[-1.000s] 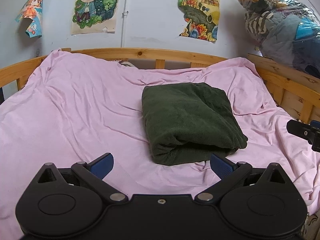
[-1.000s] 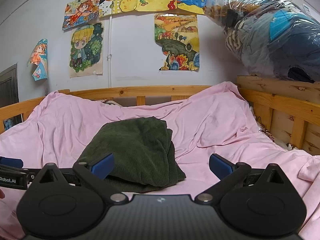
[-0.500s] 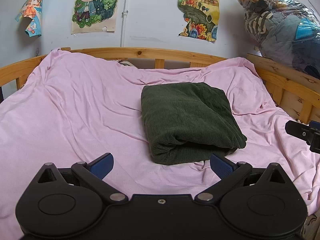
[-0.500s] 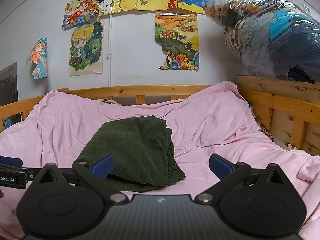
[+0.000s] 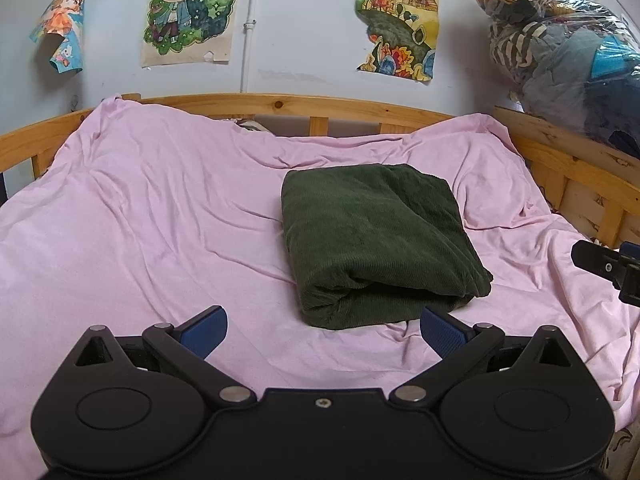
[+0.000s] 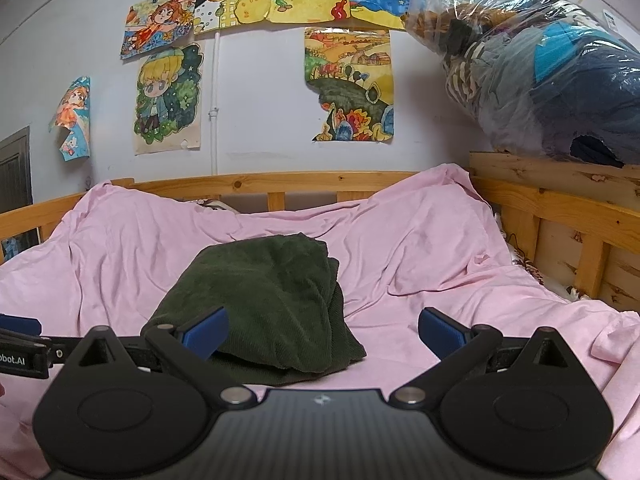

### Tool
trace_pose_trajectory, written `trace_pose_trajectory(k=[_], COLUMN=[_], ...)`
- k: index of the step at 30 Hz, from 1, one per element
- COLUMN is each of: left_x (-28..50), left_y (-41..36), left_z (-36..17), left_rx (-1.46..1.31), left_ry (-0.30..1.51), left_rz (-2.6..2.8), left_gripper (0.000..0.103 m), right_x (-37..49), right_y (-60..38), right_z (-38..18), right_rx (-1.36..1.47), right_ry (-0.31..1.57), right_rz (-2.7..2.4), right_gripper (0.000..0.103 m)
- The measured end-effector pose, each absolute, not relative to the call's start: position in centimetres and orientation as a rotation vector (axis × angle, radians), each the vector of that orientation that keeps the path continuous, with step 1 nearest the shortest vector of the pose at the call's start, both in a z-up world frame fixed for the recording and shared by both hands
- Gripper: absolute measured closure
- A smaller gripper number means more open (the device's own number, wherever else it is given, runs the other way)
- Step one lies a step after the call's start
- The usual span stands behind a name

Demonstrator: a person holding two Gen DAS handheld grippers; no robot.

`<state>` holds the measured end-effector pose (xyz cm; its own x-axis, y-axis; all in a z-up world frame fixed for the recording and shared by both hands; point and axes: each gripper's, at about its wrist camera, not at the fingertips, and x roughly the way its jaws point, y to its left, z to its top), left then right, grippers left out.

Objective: Fold large clothes

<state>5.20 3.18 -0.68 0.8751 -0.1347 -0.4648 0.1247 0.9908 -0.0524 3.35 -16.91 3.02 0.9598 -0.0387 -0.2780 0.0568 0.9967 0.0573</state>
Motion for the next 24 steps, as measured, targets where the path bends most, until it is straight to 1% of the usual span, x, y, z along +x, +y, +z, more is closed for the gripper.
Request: trace_pose_trajectory(k=[24], left_x=[5.35], left_y=[3.16], left_z=[-0.98], left_rx=[-0.024], left_ry=[0.498], left_rz=[-0.149], left_gripper=[0.001], right_x=[3.38], right_y=[-16.81], right_z=[3.11], right_rx=[0.058], right_ry=[0.283], right_rz=[-0.052], right_gripper=[0.000])
